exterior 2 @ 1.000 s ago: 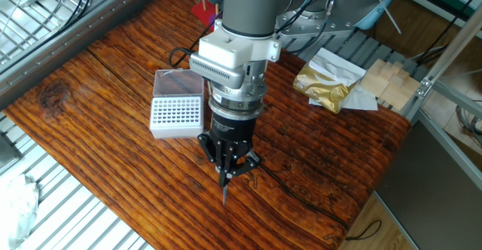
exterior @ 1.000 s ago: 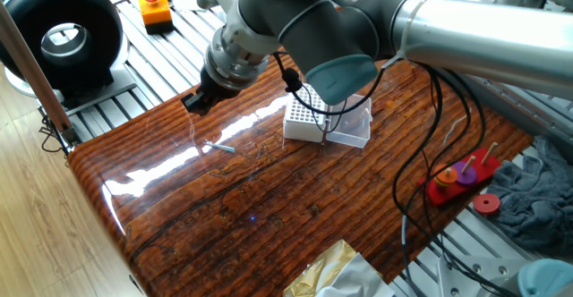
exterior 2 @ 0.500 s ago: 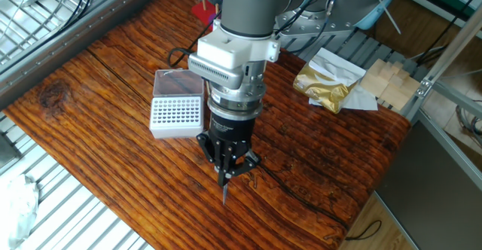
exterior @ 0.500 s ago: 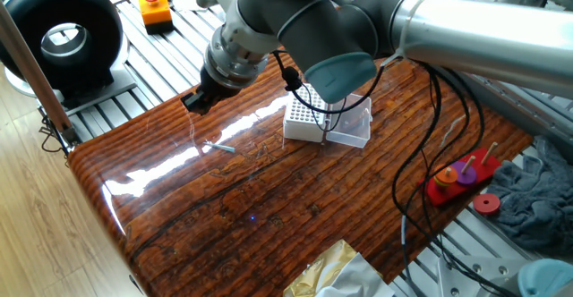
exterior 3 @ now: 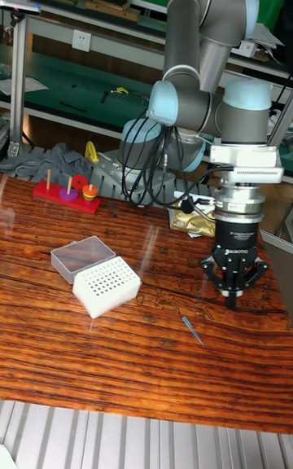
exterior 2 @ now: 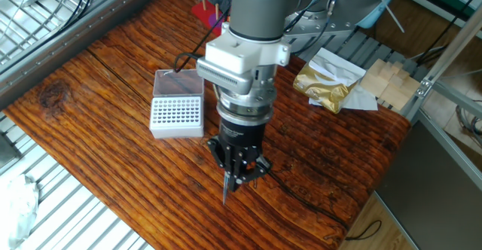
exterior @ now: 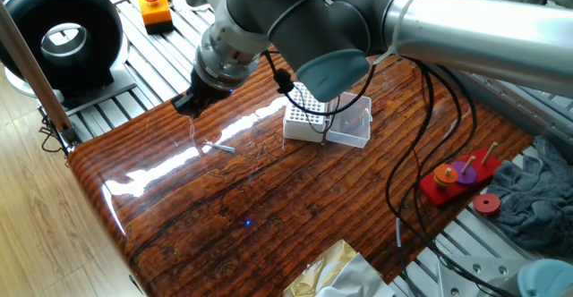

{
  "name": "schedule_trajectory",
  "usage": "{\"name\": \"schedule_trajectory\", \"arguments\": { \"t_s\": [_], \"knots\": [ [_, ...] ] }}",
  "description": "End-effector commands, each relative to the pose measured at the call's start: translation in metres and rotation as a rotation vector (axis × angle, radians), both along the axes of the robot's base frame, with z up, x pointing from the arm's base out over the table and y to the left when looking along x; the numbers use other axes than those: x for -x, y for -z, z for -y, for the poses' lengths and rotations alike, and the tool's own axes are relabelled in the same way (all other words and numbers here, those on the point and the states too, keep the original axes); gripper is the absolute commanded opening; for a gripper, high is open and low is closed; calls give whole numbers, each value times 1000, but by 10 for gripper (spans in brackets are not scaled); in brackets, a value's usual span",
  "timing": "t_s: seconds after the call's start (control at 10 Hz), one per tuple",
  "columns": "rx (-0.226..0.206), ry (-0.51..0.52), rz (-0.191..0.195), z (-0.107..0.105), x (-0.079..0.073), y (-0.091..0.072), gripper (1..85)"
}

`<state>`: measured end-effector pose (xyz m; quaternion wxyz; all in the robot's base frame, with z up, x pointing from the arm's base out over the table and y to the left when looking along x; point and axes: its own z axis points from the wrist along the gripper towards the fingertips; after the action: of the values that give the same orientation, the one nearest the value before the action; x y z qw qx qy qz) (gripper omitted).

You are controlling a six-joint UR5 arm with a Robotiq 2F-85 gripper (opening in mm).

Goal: Insert a medium pipette tip into the holder for medium pipette tips

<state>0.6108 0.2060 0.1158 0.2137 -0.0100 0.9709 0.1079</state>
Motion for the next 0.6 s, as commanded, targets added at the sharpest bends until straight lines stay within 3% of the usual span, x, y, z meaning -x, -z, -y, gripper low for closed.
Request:
{"name": "schedule_trajectory", "arguments": {
  "t_s": [0.0,0.2,0.5],
  "knots": [
    [-26,20,-14,-13,3,-5,10],
    [-38,12,19,-16,-4,-10,10],
    [-51,0,-24,-21,6,-6,10]
  ]
}}
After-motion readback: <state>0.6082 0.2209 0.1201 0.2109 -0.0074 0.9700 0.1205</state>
